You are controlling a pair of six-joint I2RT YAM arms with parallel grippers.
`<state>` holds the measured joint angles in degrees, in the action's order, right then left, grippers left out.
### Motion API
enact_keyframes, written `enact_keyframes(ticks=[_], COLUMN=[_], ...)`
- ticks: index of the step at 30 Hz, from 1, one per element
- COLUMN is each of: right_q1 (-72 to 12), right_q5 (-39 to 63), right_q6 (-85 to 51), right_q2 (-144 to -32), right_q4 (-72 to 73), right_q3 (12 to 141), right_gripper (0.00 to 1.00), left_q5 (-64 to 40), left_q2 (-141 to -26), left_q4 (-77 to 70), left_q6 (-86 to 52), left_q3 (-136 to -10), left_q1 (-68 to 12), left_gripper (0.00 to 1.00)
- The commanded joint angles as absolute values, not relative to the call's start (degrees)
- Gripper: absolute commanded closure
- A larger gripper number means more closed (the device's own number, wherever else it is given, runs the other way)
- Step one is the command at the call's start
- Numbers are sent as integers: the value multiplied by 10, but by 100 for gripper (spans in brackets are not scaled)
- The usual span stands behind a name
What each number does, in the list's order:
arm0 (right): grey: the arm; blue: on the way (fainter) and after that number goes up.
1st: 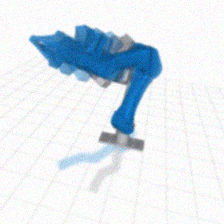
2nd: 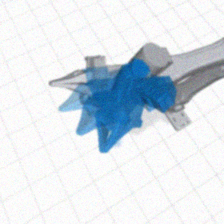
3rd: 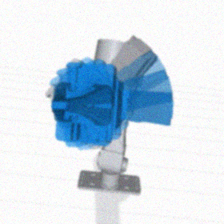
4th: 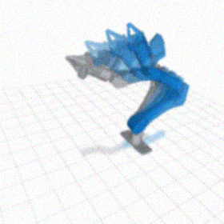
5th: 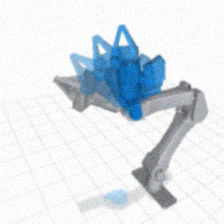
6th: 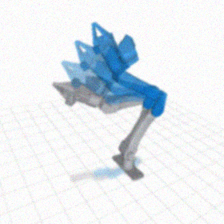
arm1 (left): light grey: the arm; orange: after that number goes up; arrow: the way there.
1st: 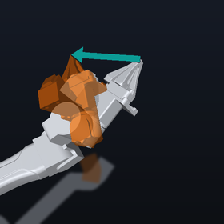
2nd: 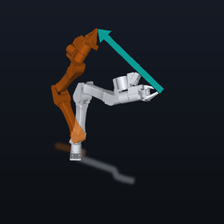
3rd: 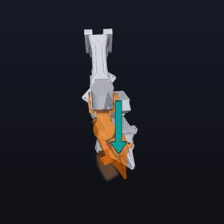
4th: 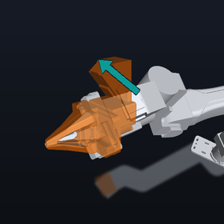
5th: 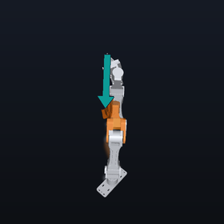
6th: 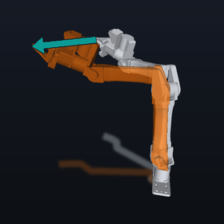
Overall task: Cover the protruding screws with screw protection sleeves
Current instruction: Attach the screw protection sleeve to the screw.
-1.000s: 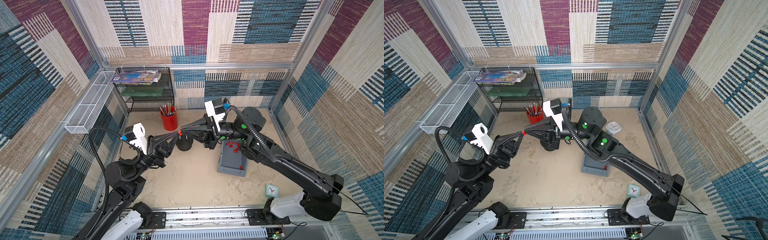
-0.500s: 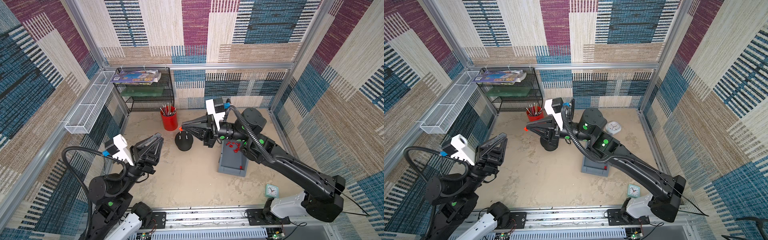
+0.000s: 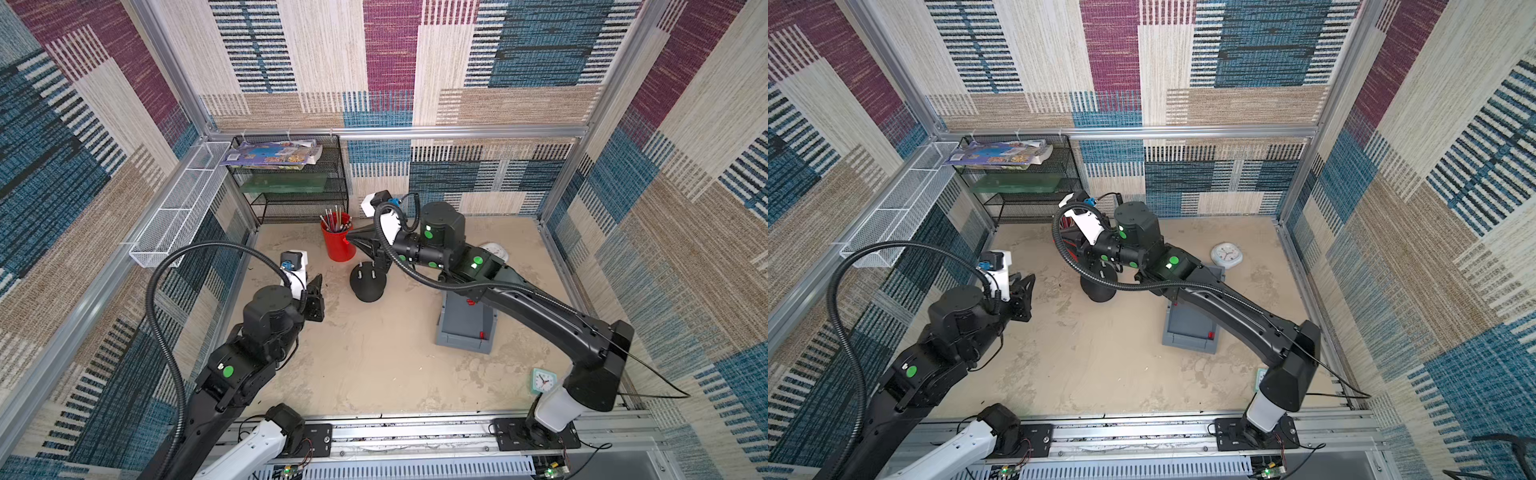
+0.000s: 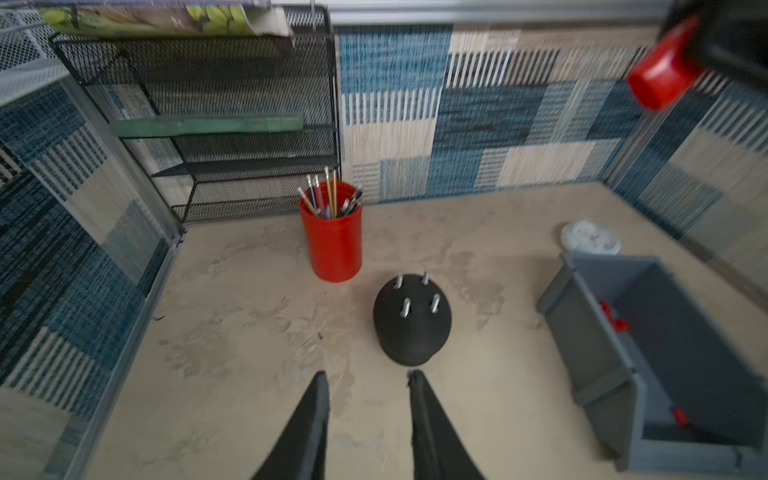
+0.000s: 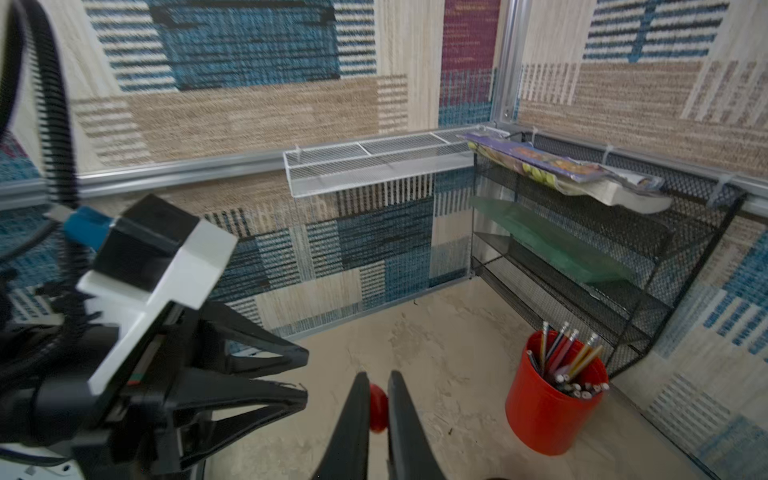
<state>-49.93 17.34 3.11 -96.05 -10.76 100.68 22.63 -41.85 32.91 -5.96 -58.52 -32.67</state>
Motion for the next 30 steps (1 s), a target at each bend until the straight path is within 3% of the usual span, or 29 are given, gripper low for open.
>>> enact_keyframes(ticks=[1,14,30], right_q1=[-489,-438,-414], right_q5=[128,119,5], right_q6=[55,43,52], right_q2=[-1006,-1170,-1262], right_q4=[-161,-278,-338], right_q3=[1042,1165,1216], right_gripper=[89,91,91], left_q5=[252,190,179], left_q2=[-419,-389,-381], left_q4=[362,305,296], left_q6=[-3,47,32], left_q3=[-568,-471,-447], left_q1=[-326,-324,-314], left_gripper=[68,68,67])
